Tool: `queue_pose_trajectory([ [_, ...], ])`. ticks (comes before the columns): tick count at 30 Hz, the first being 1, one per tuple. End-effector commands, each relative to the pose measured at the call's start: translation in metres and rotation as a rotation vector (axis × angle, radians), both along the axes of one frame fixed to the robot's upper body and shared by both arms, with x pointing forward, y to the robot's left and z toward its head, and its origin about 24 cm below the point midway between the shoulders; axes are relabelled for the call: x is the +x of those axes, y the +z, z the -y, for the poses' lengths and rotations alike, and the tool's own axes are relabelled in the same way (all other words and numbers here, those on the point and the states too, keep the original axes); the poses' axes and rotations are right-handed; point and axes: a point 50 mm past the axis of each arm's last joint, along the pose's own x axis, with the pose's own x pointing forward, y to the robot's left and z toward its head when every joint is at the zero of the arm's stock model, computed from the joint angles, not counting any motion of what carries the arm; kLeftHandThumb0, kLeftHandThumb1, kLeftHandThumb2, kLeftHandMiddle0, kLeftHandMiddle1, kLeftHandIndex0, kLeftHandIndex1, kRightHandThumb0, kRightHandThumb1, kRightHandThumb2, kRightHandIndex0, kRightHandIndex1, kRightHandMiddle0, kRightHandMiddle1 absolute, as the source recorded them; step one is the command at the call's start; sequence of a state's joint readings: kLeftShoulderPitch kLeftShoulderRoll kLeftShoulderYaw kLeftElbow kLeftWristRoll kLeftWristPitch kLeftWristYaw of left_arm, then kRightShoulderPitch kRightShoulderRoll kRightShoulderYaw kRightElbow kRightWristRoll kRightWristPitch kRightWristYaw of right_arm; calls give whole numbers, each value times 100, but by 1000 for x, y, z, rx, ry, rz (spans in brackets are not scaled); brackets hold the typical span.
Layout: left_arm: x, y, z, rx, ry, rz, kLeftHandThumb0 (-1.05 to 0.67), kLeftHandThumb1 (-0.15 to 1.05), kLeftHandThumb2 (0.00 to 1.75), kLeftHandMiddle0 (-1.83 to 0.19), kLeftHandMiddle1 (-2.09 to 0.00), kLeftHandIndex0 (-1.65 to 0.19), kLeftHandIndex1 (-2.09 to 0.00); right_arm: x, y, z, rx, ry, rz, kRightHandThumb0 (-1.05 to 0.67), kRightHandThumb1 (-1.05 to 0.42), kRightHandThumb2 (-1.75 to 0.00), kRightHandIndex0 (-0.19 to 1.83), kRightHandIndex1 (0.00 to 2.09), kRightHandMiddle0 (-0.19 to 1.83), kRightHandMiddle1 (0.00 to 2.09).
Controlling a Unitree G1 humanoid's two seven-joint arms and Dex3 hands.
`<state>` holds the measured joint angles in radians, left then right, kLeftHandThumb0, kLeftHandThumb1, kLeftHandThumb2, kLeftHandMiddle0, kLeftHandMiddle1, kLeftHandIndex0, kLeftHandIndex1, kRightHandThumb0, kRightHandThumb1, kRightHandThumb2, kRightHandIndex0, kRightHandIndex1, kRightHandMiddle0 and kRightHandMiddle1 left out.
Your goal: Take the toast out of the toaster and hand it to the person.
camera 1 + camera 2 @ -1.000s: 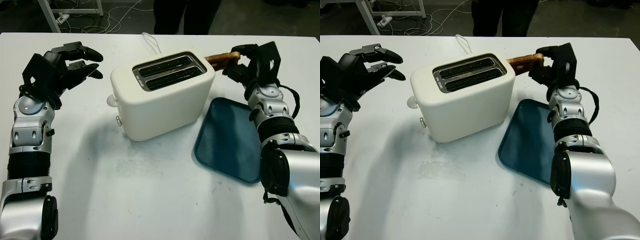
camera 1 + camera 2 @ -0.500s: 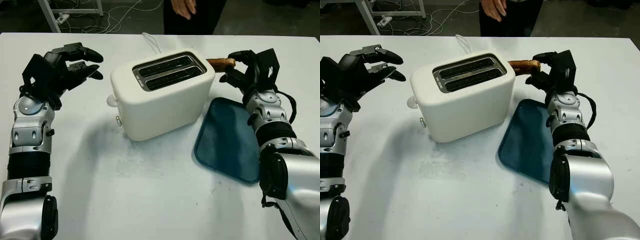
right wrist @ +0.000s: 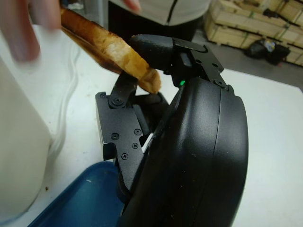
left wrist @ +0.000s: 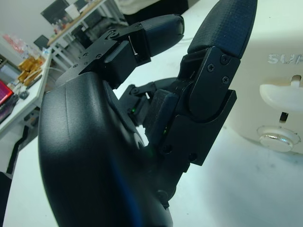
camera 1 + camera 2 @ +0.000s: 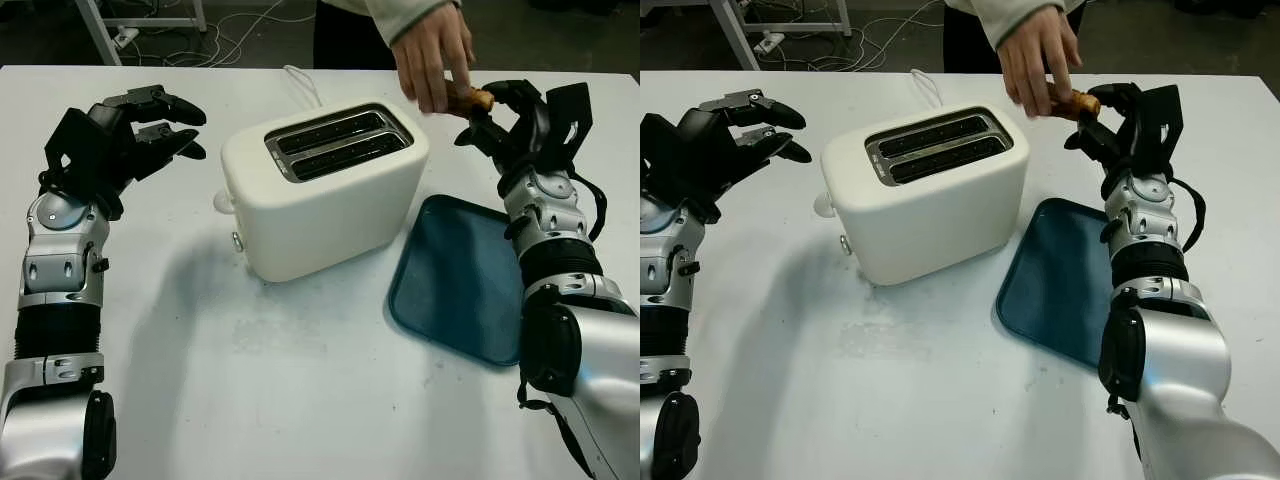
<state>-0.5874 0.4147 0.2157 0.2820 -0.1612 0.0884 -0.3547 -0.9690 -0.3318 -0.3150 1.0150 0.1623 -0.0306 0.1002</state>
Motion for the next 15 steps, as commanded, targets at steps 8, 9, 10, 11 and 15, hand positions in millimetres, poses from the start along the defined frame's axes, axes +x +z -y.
queue_pose_trajectory([
  [8, -2, -1, -4, 11, 14, -1, -105, 80, 0, -74, -109, -79, -94, 0, 5, 0, -4, -8, 3, -14, -92, -68, 77, 175, 39, 175],
  [9, -2, -1, -4, 9, 13, -1, -105, 80, 0, -74, -110, -79, -94, 0, 5, -1, -3, -12, 2, -13, -92, -68, 75, 175, 36, 175],
  [10, -2, -1, -4, 5, 11, -1, -105, 80, 0, -74, -110, -79, -94, 0, 5, -1, -4, -14, 2, -13, -92, -69, 74, 175, 34, 175],
  [11, -2, -1, -4, 0, 11, -2, -105, 80, 0, -74, -110, -79, -94, 0, 5, -1, -8, -15, 2, -12, -92, -69, 74, 175, 33, 175],
  [15, -2, -2, -4, -8, 6, -4, -105, 79, 0, -74, -109, -79, -93, -1, 5, -2, -17, 3, 13, -11, -92, -72, 72, 175, 29, 175],
])
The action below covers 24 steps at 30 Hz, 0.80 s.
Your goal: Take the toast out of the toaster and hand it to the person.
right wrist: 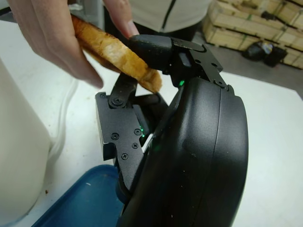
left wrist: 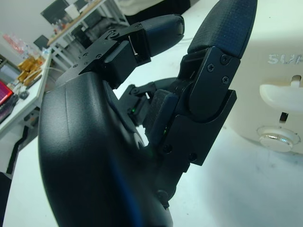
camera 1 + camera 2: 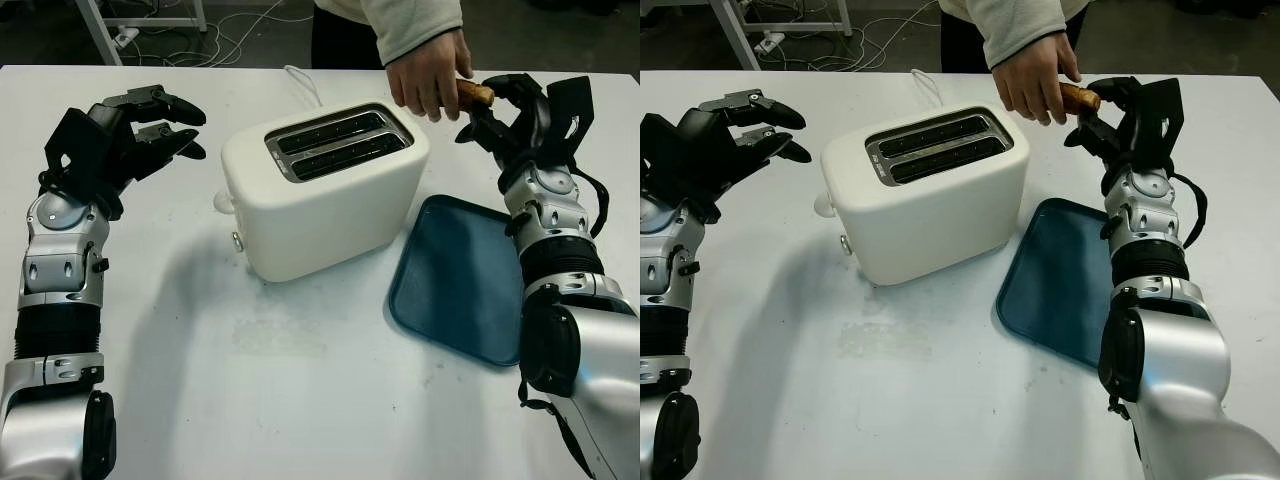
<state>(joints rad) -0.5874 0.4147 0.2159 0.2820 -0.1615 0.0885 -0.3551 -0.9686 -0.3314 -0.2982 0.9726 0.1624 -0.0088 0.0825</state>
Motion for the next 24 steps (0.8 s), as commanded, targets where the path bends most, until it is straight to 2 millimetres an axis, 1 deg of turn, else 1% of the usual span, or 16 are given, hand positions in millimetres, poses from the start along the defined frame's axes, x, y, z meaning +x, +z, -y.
queue_pose_trajectory([
  [1, -1, -2, -4, -10, 4, -4, -105, 79, 0, -73, -109, -79, -92, -2, -2, 0, -5, 8, 1, -10, -92, -72, 72, 175, 30, 175],
  [5, -1, -2, -4, -3, 6, -3, -105, 79, 0, -73, -110, -80, -92, -2, -3, -1, -3, 22, 3, -10, -92, -74, 70, 175, 27, 175],
  [8, -1, -2, -4, 1, 6, -1, -105, 79, 0, -74, -110, -80, -92, -5, -2, -2, -72, 96, 15, -11, -92, -78, 71, 175, 22, 175],
  [9, -1, -2, -4, 6, 10, 0, -105, 79, 0, -74, -110, -80, -92, -6, -2, -2, -94, 118, 17, -11, -92, -77, 72, 175, 23, 175],
  [11, -2, -2, -4, 4, 10, -1, -105, 80, 0, -74, -110, -79, -93, -8, -4, -2, -63, 159, 49, -15, -92, -75, 77, 175, 32, 175],
  [12, -2, -2, -4, 4, 12, -3, -105, 80, 0, -74, -110, -79, -93, -9, -5, -3, -77, 156, 65, -16, -92, -74, 76, 175, 33, 175],
  [13, -2, -2, -4, 1, 13, -6, -105, 80, 0, -75, -110, -80, -93, -11, -5, -4, -114, 159, 81, -26, -92, -66, 62, 170, 32, 160],
  [14, -2, -2, -4, -1, 12, -6, -105, 79, 0, -75, -109, -80, -93, -13, -5, -5, -148, 178, 96, -37, -92, -61, 49, 147, 30, 131],
  [15, -2, -2, -4, 0, 13, -4, -105, 79, 0, -75, -109, -80, -93, -16, -5, -6, -183, 219, 106, -45, -92, -63, 27, 108, 20, 89],
  [17, -2, -2, -4, -12, 8, -5, -105, 79, 0, -75, -109, -80, -93, -21, -5, -6, -254, 278, 115, -52, -92, -67, 6, 32, 6, 26],
  [18, -2, -2, -4, -15, 9, -3, -105, 78, 0, -75, -109, -80, -93, -24, -5, -7, -299, 294, 113, -56, -92, -66, 3, 16, 3, 13],
  [20, -2, -3, -4, -13, 12, -1, -105, 78, 0, -75, -109, -80, -92, -32, -5, -8, -351, 304, 114, -62, -92, -63, 1, 4, 1, 3],
  [22, -3, -4, -5, -14, 20, -2, -105, 78, 0, -76, -108, -81, -92, -41, -7, -10, -378, 290, 116, -64, -92, -62, 0, 1, 0, 1],
  [24, -3, -4, -6, -11, 28, -3, -105, 79, 0, -76, -108, -81, -91, -50, -9, -11, -377, 273, 121, -62, -92, -63, 0, 0, 0, 0],
])
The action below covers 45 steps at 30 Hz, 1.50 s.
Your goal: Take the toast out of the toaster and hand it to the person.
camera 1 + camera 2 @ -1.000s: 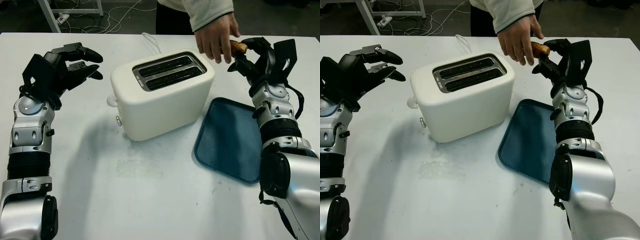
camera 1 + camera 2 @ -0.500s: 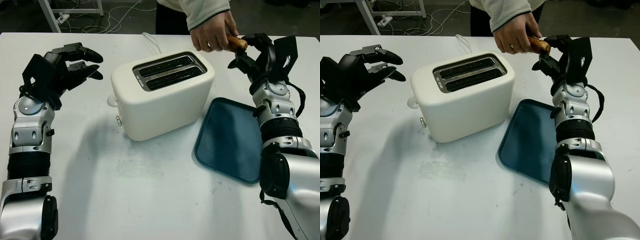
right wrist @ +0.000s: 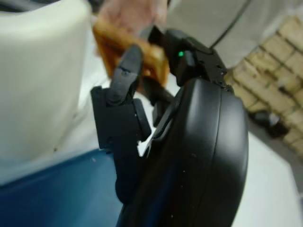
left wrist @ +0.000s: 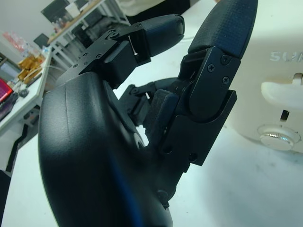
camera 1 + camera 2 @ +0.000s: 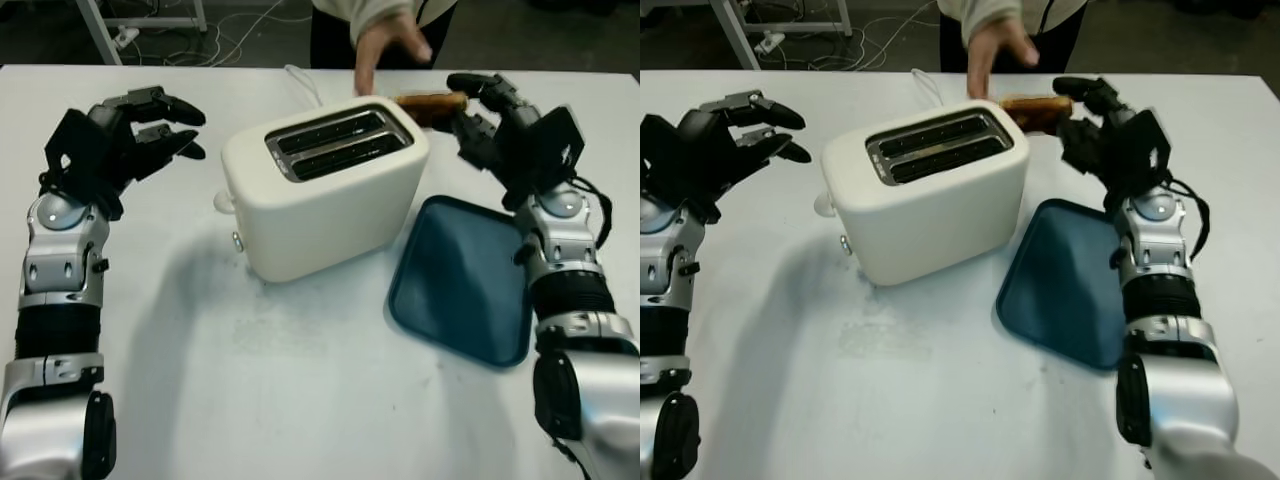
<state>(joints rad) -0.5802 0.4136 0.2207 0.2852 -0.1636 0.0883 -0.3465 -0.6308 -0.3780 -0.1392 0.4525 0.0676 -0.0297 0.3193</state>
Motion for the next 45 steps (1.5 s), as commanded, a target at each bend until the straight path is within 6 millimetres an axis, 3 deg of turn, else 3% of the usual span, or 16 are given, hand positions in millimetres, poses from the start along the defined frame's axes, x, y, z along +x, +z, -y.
queue_pose_trajectory([
  [1, -3, -2, -4, 2, 20, 2, -105, 79, 1, -76, -108, -82, -91, -11, -6, 1, 12, -26, -1, -62, -92, -64, 0, 0, 0, 0],
  [6, -6, -2, -6, 10, 30, -3, -105, 80, 1, -75, -110, -79, -95, -27, -11, 4, 18, -62, 35, -69, -92, -64, 0, 0, 0, 0],
  [14, -5, -1, -5, -1, 22, -4, -105, 79, 0, -74, -111, -77, -97, -31, -5, 5, 67, -45, 69, -53, -92, -70, 0, 0, 0, 0],
  [19, -5, -1, -6, 13, 33, 1, -105, 80, 0, -74, -111, -77, -98, -36, -1, 2, 92, -26, 78, -56, -92, -70, 0, 0, 0, 0],
  [24, -6, -3, -7, -5, 41, -4, -105, 80, 0, -75, -111, -77, -99, -45, -13, 3, 96, -38, 80, -68, -92, -67, 0, 0, 0, 0],
  [31, -10, -12, -12, -67, 32, -1, -105, 78, 0, -78, -105, -81, -91, -81, -23, -15, 170, 27, 96, -80, -92, -66, 0, 0, 1, 1],
  [38, -23, -34, -16, -138, 71, 4, -105, 76, 1, -88, -86, -99, -60, -110, -36, -37, 293, 89, 76, -81, -92, -66, 0, 0, 0, 0],
  [45, -41, -56, -5, -158, 184, 53, -105, 90, 1, -70, -126, -71, -117, -126, -48, -49, 421, 92, 37, -74, -92, -69, 0, 0, 0, 0],
])
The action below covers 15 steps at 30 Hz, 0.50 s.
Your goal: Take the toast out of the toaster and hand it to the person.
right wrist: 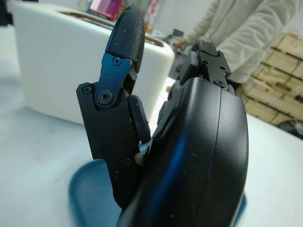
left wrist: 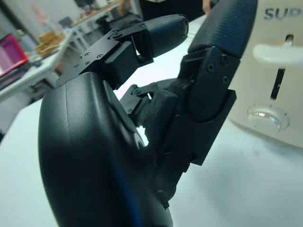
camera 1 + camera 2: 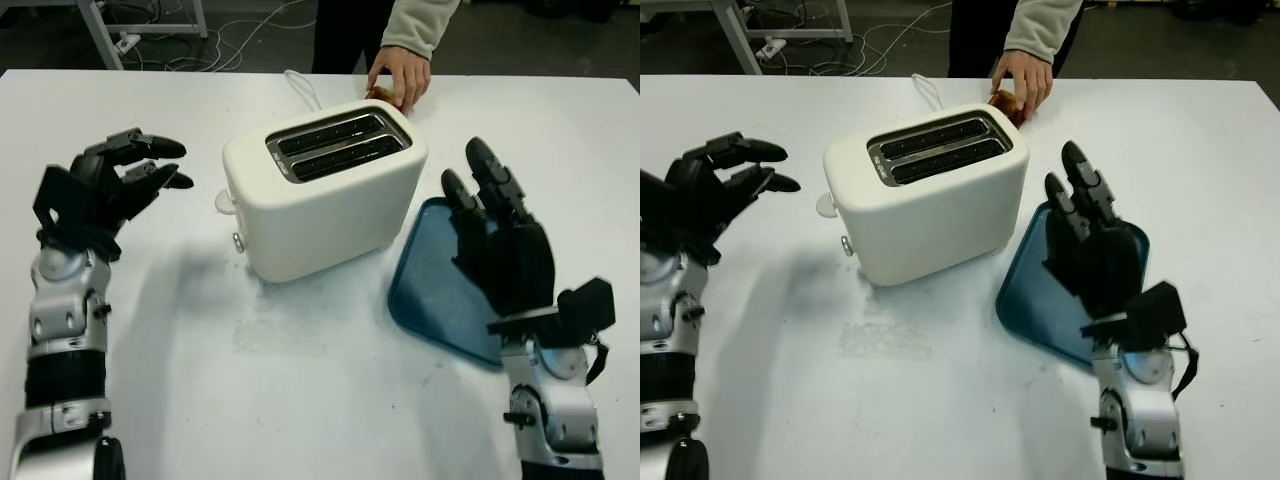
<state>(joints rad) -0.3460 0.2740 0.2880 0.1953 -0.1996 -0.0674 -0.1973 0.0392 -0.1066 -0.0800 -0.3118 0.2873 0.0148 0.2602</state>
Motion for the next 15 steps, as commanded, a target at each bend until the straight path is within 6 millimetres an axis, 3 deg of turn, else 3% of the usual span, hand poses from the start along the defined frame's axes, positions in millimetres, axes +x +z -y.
queue_pose_trajectory([
  [1, -8, -9, 4, 11, 23, 17, -105, 91, 2, -67, -131, -67, -123, -7, -3, -3, 34, -13, -8, -73, -92, -70, 0, 0, 0, 0],
  [7, -22, -36, 21, -5, 27, -6, -105, 92, 7, -43, -156, -38, -157, -15, -14, -12, 54, -52, -23, -66, -92, -73, 0, 0, 0, 0],
  [15, -30, -56, 37, -93, 24, -7, -105, 92, 5, -32, -165, -32, -161, -13, -23, -18, 53, -70, -53, -69, -92, -71, 0, 0, 0, 0],
])
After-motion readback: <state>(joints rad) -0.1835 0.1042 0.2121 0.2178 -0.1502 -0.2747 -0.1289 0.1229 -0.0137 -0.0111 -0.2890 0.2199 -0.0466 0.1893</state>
